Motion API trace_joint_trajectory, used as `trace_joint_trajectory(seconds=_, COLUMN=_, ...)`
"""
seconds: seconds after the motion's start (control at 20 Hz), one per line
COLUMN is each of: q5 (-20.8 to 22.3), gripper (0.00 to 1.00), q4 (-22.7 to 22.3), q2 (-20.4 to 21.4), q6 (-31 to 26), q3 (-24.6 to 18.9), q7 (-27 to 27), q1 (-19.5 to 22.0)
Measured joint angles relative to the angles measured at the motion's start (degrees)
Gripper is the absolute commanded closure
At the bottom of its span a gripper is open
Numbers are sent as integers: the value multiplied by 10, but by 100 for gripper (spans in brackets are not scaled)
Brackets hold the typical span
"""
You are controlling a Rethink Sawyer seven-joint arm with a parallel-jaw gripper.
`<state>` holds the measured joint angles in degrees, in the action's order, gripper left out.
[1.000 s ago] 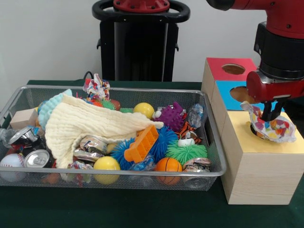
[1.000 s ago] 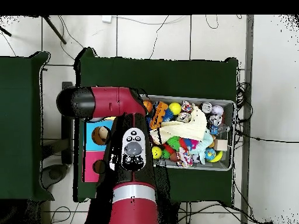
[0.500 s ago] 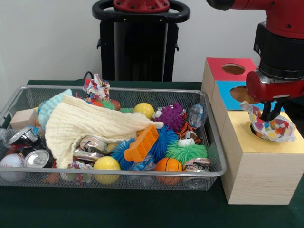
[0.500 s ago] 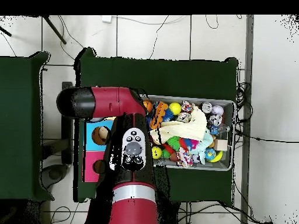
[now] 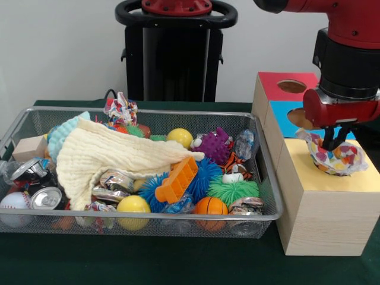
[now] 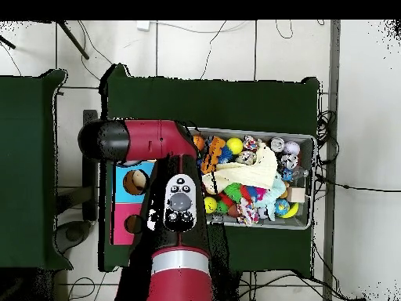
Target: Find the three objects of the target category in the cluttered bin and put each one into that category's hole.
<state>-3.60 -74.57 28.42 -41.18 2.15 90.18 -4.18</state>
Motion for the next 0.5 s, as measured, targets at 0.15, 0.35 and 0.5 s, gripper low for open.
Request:
trace_joint_trajectory(seconds=0.15, q5=0, gripper=100, q4=-8, q2=2, q6=12, q3=0, q7=0, q1=0)
trace_joint_trajectory(seconds=0.35, q5=0, gripper=100, q4=-20, q2=5, q6=30, q3=0, q7=0, q1=0)
trace_joint_trajectory(seconds=0.5, q5=0, gripper=100, q4=-22, q2=5, q6=31, q3=1, q7=0, q1=0)
